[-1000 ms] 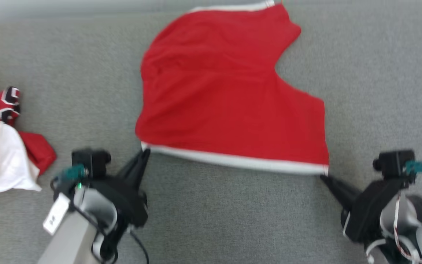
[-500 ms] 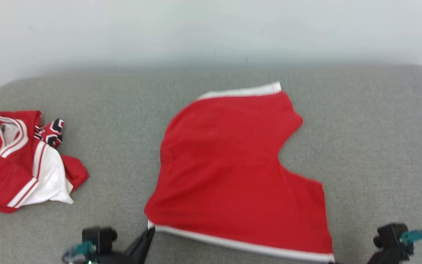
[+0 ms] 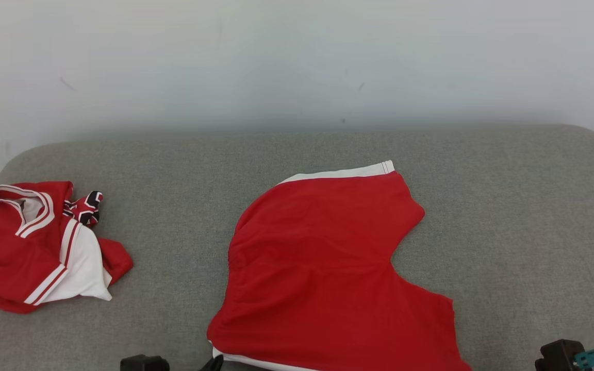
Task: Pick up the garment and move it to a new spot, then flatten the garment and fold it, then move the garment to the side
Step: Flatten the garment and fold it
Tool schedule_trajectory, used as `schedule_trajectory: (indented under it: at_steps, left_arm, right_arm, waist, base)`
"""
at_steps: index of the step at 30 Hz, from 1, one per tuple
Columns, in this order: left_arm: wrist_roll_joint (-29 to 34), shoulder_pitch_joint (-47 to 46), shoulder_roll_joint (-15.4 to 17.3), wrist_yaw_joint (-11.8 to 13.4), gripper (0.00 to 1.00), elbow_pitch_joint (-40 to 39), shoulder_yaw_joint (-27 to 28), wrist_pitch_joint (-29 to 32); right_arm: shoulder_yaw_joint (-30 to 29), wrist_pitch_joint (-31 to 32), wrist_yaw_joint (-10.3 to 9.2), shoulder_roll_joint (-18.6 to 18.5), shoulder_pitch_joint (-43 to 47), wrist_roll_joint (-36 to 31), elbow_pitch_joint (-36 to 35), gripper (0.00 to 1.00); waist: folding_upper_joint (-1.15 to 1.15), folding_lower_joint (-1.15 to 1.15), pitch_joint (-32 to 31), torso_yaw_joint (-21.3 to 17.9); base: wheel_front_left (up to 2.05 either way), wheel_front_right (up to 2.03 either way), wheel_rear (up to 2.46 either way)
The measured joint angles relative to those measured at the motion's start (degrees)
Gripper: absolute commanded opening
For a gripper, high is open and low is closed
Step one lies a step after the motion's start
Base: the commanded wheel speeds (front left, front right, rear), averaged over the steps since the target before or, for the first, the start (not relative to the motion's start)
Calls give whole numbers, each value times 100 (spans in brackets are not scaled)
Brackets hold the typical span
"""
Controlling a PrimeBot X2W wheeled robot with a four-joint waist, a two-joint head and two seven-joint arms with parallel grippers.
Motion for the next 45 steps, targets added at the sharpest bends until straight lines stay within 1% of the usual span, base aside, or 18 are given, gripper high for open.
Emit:
schedule_trajectory:
  at_steps: [1,2,4,9,12,16,17,18,19,20,23,24,25,27,30,35,41,45]
  left_arm:
    - [2,-1,1,0,77,-11,-27,3]
    - [8,0,7,0,100,-9,-73,11]
    - [20,2,29,5,100,26,-108,23]
    - [26,107,99,18,100,77,-66,36]
    - [26,177,205,109,100,93,65,24]
    - [27,199,396,272,100,-41,369,-229]
    - [29,195,417,337,100,-96,464,-330]
    - [29,195,417,337,100,-96,464,-330]
    - [42,188,442,394,100,-167,544,-448]
    - [65,176,461,438,100,-277,624,-592]
    - [242,49,485,660,100,-600,866,-1088]
    - [388,-5,478,850,100,-848,974,-1310]
    - [457,-34,474,904,100,-971,994,-1310]
    - [623,-52,446,1055,100,-1148,1056,-1308]
    - [755,-52,442,1118,100,-1343,1040,-1303]
    - [966,-37,420,1228,100,-1492,1047,-1302]
    - [1096,188,524,1289,100,-1549,1036,-1301]
    - [1103,484,635,1319,100,-1613,1118,-1244]
  right_arm:
    - [-22,-22,-52,12,-12,-20,-7,100]
    - [-33,-22,-98,19,-38,-66,-1,100]
    - [-33,-25,-149,23,-83,-124,35,100]
    - [30,-63,-147,20,-81,-182,41,100]
    - [-7,-221,-114,-13,-91,-268,-73,100]
    - [-274,-817,-115,11,-411,-463,-342,100]
    - [-353,-1013,-121,51,-534,-520,-402,100]
    - [-353,-1013,-121,51,-534,-520,-402,100]
    - [-421,-1239,-152,123,-651,-582,-459,100]
    - [-497,-1472,-231,253,-762,-654,-526,100]
    - [-512,-2156,-312,673,-1050,-811,-673,100]
    - [-504,-2620,-410,902,-1222,-966,-706,100]
    - [-481,-2844,-431,968,-1295,-1082,-710,100]
    - [-377,-3228,-470,967,-1397,-1317,-659,100]
    - [-263,-3715,-614,967,-1511,-1603,-453,100]
    - [-167,-4283,-810,969,-1597,-1713,-60,100]
    - [-93,-4638,-871,966,-1571,-1714,327,100]
    - [3,-4792,-870,966,-1562,-1713,463,100]
  waist:
    - [0,0,14,5]
    - [0,0,31,9]
    - [0,1,57,20]
    - [0,1,99,42]
    - [0,1,115,58]
    - [1,2,101,85]
    - [1,2,89,95]
    - [1,2,89,95]
    - [1,2,74,105]
    - [1,1,58,116]
    - [1,1,1,150]
    - [1,1,-34,170]
    - [1,1,-48,182]
    - [1,1,-72,207]
    - [1,1,-99,243]
    - [1,1,-164,310]
    - [1,1,-253,411]
    - [1,1,-303,455]
  base:
    - [0,0,0]
    - [0,0,0]
    - [0,0,0]
    - [0,0,0]
    - [0,0,0]
    - [0,0,0]
    - [0,0,0]
    - [0,0,0]
    - [0,0,0]
    - [0,0,0]
    - [0,0,0]
    - [0,0,0]
    - [0,0,0]
    - [0,0,0]
    - [0,0,0]
    - [0,0,0]
    - [0,0,0]
    - [0,0,0]
